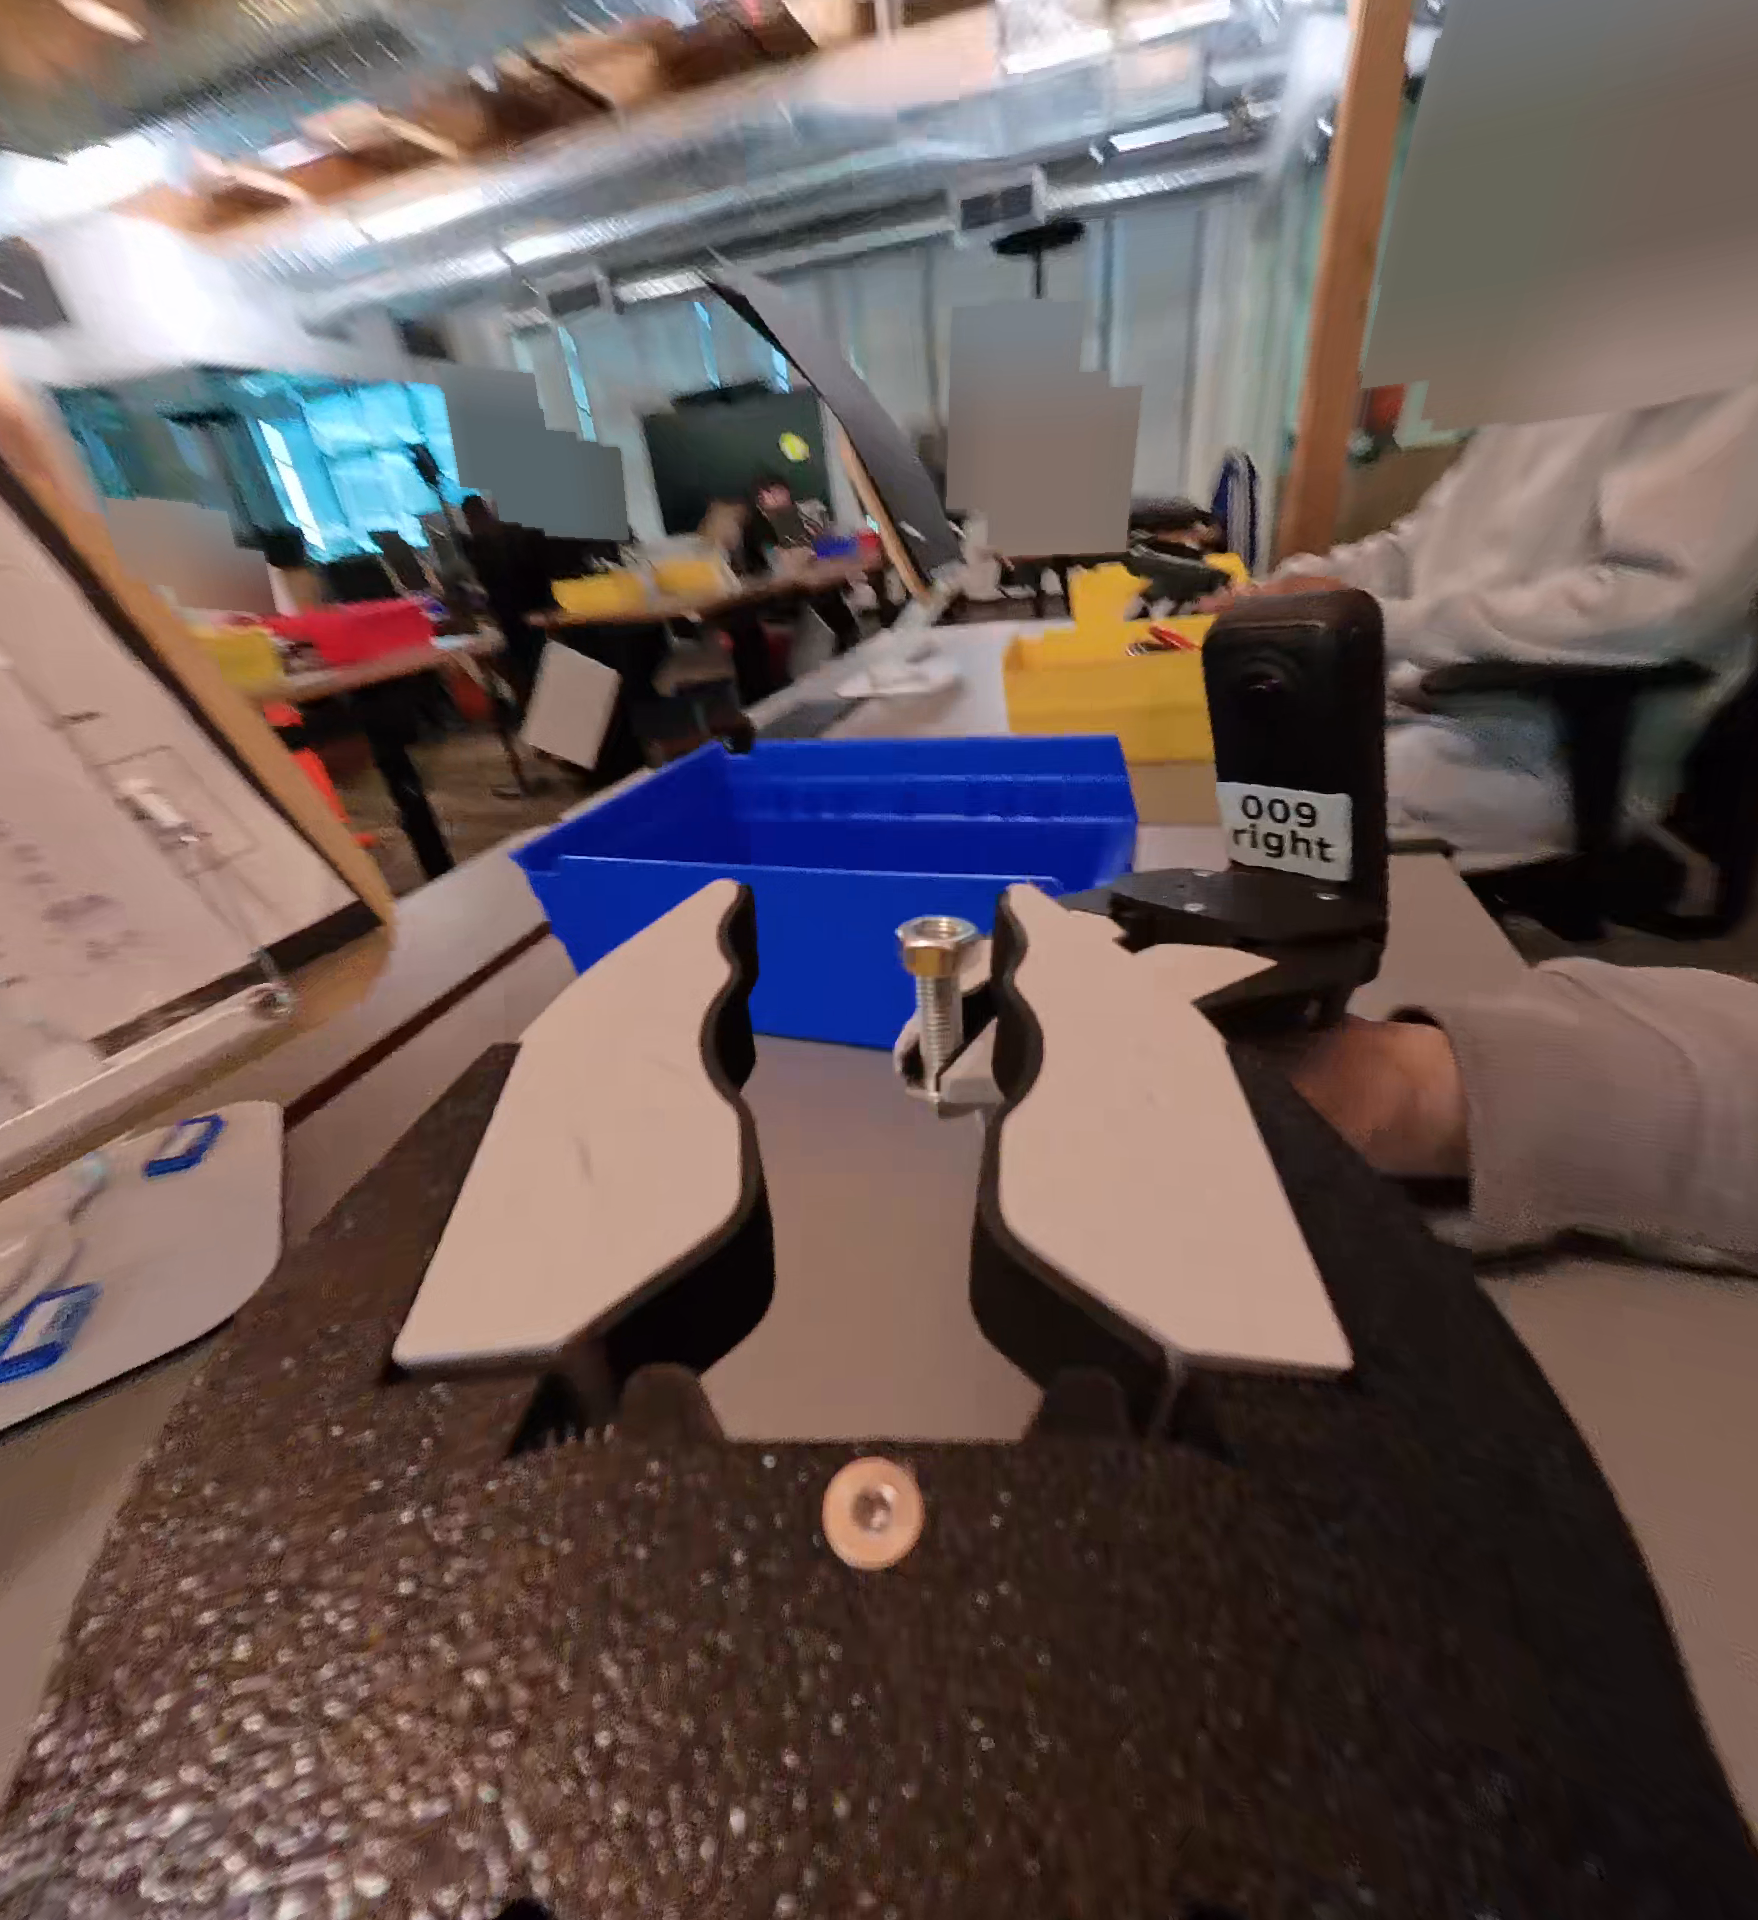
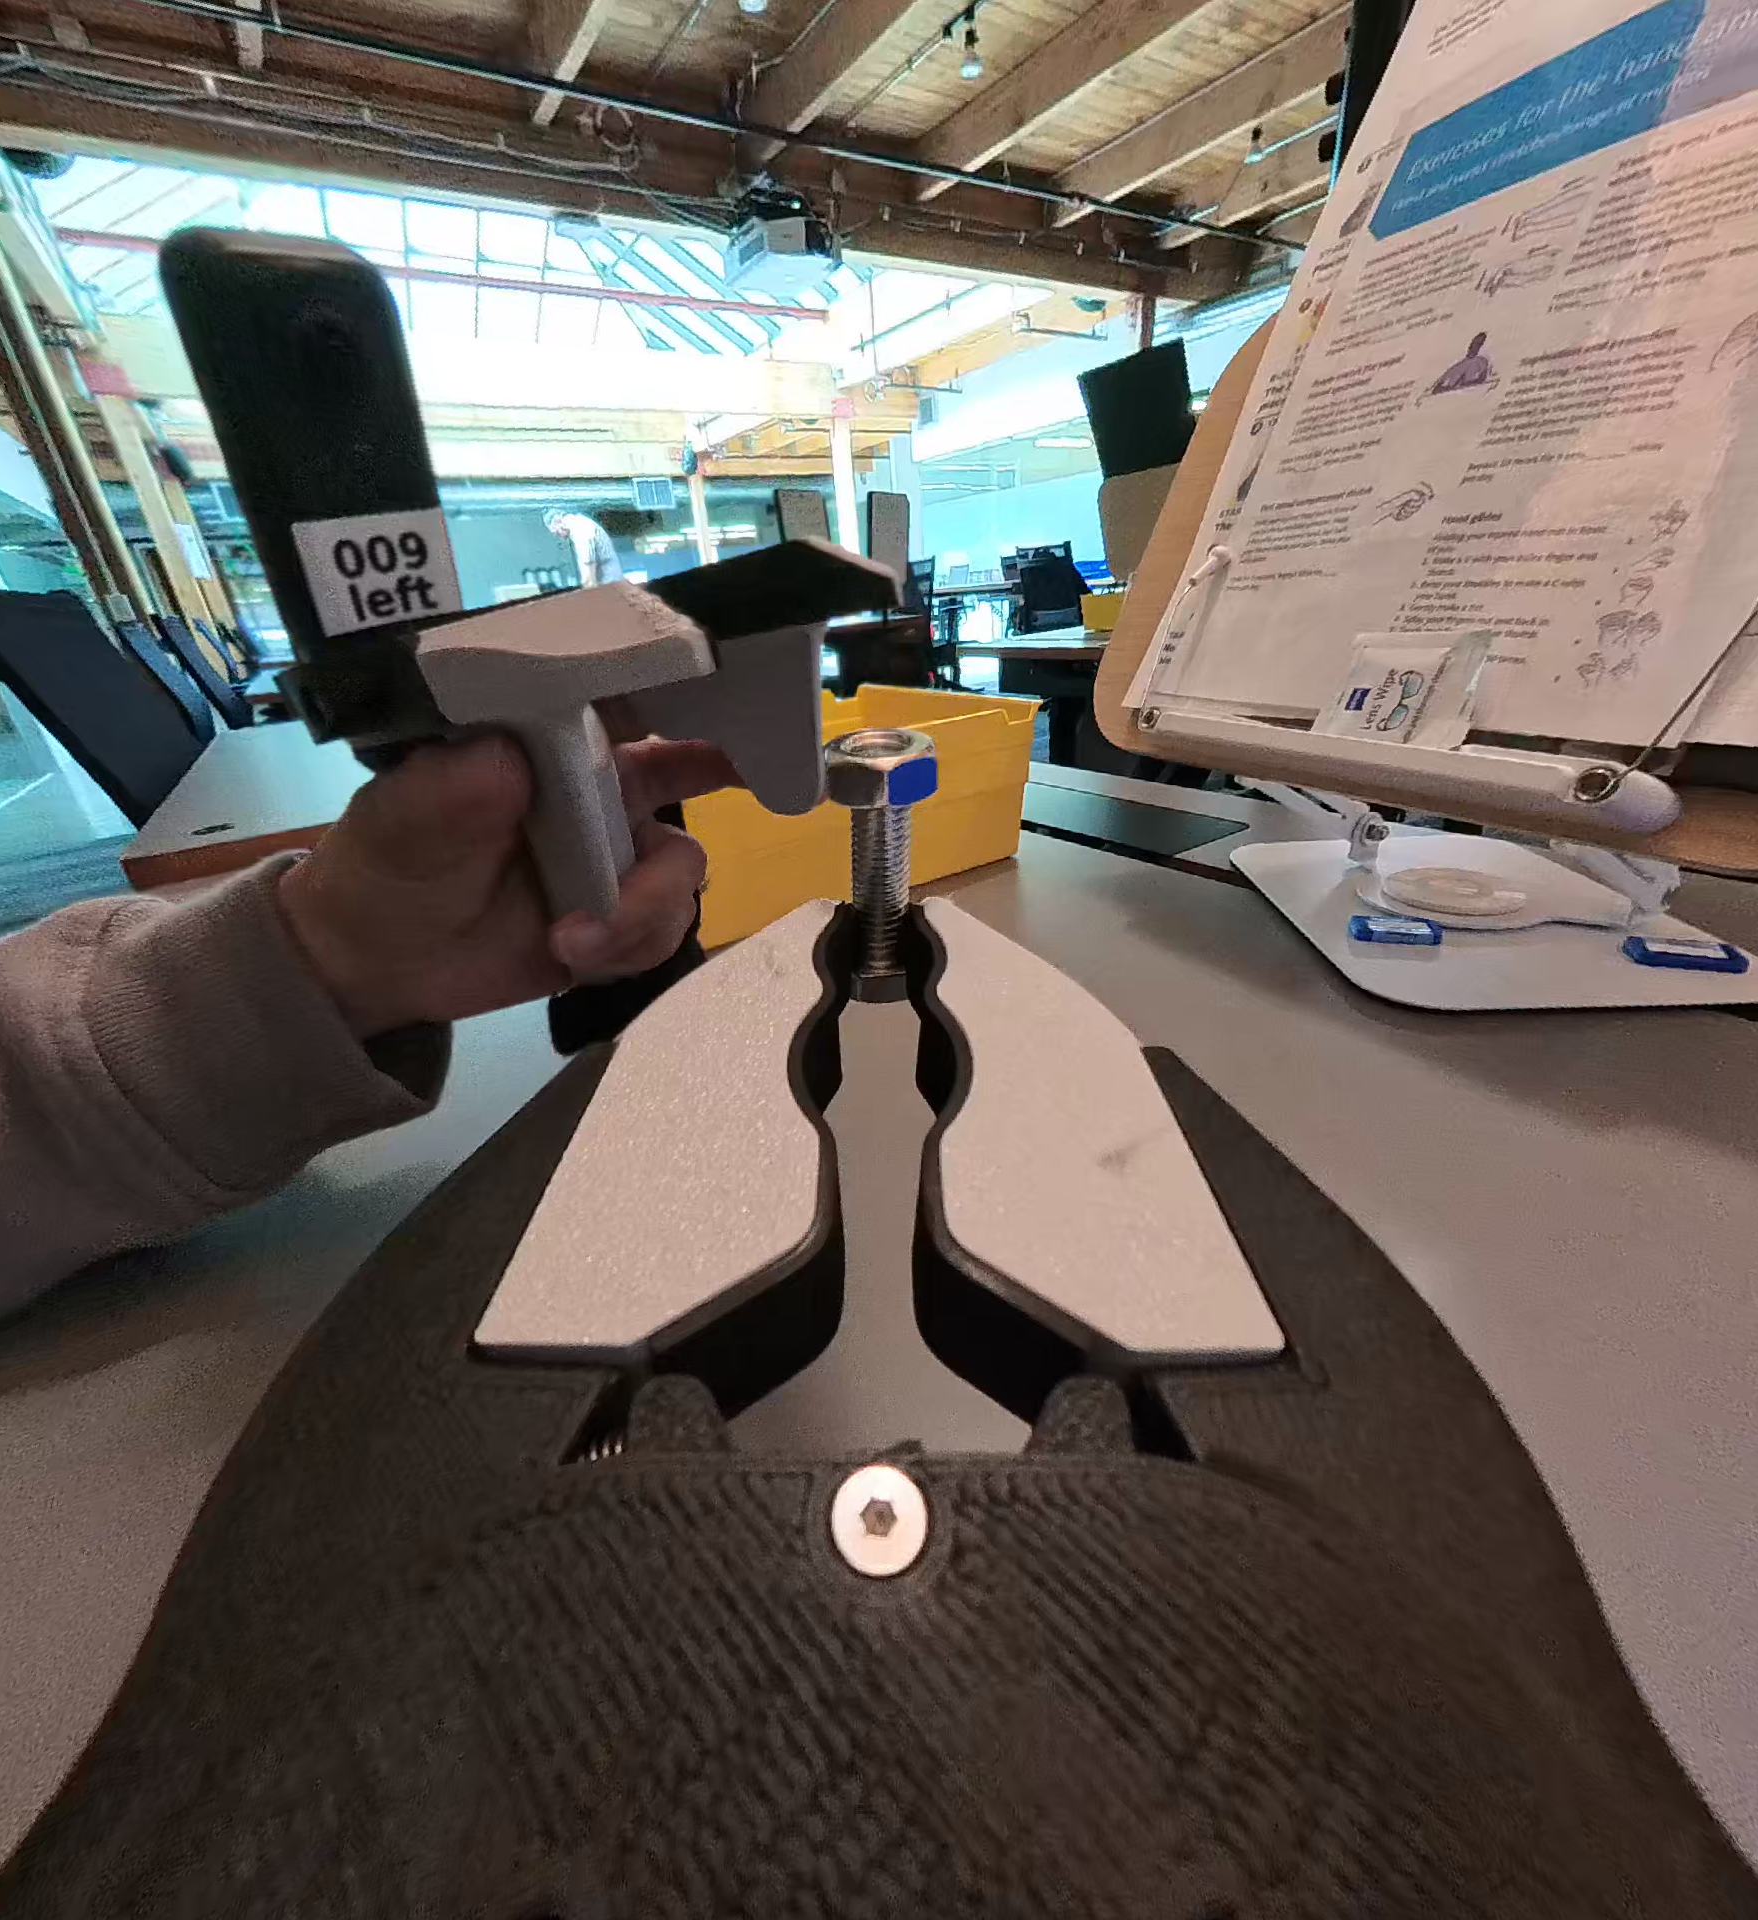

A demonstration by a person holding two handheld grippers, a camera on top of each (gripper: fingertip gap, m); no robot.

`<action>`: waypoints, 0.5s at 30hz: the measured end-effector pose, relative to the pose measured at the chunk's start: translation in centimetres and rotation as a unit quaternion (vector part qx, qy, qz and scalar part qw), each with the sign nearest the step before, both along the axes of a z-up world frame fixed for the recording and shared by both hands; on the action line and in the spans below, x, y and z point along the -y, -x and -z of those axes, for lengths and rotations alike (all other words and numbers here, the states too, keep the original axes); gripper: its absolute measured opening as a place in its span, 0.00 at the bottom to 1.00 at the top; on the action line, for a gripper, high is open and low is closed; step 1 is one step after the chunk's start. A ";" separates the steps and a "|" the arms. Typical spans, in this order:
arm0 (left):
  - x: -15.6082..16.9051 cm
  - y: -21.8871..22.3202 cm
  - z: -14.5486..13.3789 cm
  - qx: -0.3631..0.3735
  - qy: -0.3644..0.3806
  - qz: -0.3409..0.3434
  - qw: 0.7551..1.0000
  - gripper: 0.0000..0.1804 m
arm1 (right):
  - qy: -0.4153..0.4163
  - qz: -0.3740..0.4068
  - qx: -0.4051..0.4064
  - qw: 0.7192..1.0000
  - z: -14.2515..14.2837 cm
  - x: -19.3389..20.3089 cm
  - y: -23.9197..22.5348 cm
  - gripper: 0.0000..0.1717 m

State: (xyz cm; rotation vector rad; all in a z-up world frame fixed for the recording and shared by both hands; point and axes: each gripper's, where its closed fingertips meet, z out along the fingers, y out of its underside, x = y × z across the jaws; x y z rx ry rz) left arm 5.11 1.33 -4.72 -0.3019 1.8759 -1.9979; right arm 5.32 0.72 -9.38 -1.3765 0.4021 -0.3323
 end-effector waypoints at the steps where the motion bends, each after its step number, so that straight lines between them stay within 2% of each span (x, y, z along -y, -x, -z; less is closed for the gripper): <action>1: -0.4 0.1 0.1 0.005 0.003 -0.008 1.000 0.23 | 0.003 -0.002 -0.003 1.000 0.1 -0.1 0.0 0.05; 6: -0.4 0.0 1.6 -0.034 0.005 0.000 0.999 0.23 | 0.024 -0.001 0.001 1.000 0.6 -1.0 0.2 0.05; 15: 0.2 -0.4 2.7 -0.043 -0.017 -0.011 0.999 0.23 | 0.036 -0.001 0.002 0.999 0.9 -1.7 0.6 0.05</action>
